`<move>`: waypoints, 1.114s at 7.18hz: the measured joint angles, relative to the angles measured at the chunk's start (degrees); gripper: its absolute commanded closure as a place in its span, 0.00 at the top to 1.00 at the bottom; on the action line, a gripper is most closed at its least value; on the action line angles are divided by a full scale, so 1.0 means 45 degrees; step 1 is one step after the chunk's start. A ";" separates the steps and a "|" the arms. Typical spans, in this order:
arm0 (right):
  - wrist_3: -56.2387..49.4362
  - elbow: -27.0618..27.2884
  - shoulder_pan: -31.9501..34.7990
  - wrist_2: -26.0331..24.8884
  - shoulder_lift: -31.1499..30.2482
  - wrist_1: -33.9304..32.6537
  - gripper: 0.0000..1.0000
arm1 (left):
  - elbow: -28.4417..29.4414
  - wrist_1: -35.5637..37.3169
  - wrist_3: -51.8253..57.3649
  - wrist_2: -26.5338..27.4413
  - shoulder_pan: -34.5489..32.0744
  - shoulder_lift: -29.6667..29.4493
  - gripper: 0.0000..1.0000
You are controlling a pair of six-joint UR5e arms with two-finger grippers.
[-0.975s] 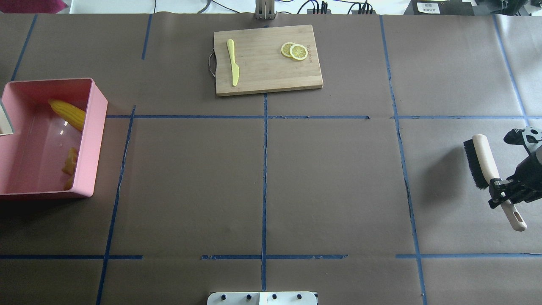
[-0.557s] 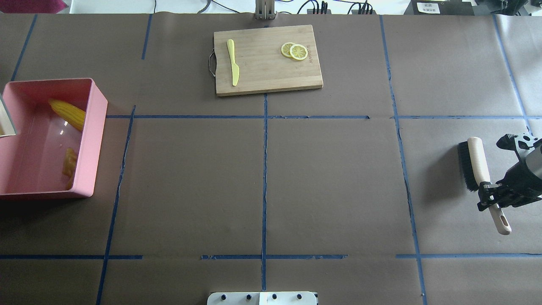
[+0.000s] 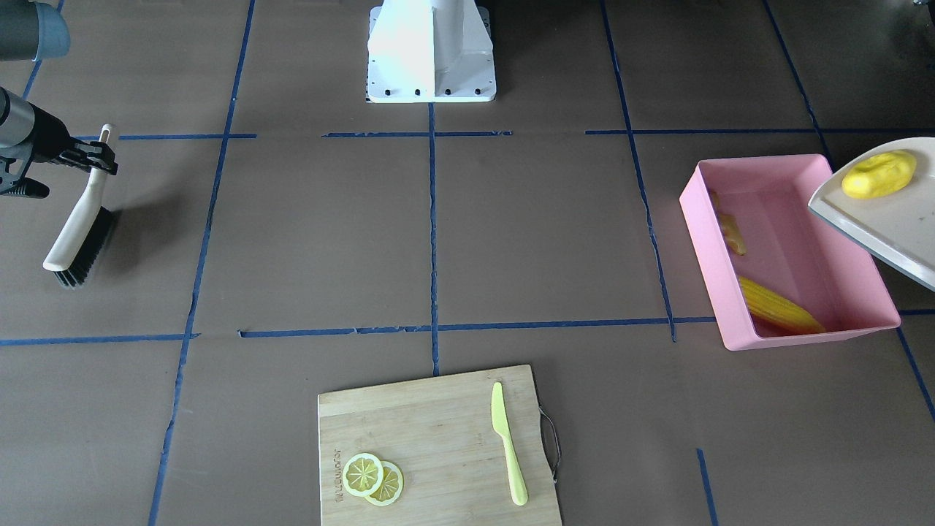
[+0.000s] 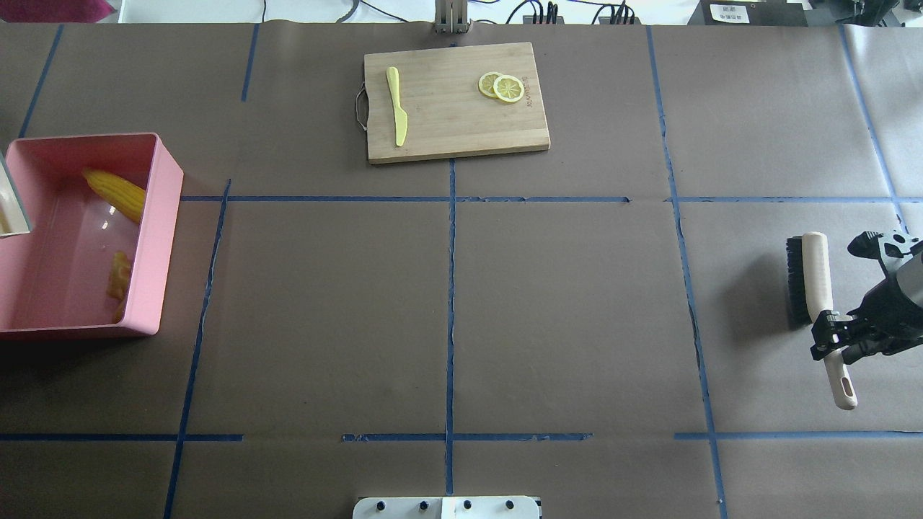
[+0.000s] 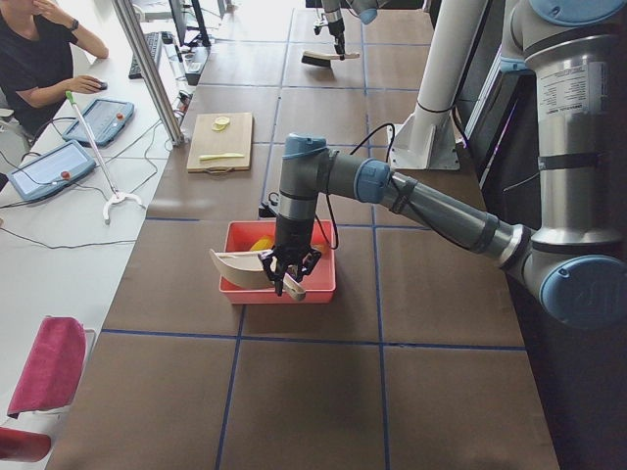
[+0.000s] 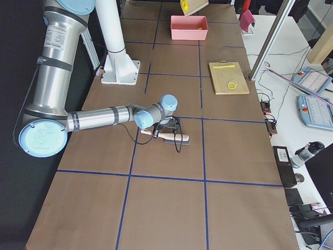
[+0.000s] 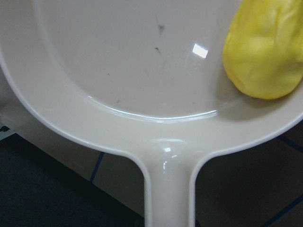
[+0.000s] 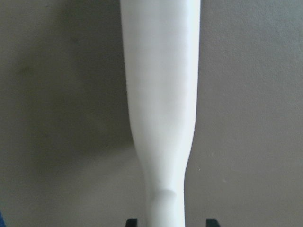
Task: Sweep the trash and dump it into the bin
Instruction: 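Lower the brush onto the table with the right gripper and release it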
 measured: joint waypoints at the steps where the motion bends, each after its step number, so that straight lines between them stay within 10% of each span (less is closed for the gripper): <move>1: -0.0003 -0.0001 0.0000 -0.0010 0.0004 0.0008 1.00 | -0.0010 0.0013 0.0034 0.0470 0.0112 -0.0037 0.04; 8: 0.0004 0.0018 -0.0002 -0.0005 0.0041 0.0034 1.00 | -0.1222 0.1993 0.0076 0.2418 0.0899 -0.0563 0.08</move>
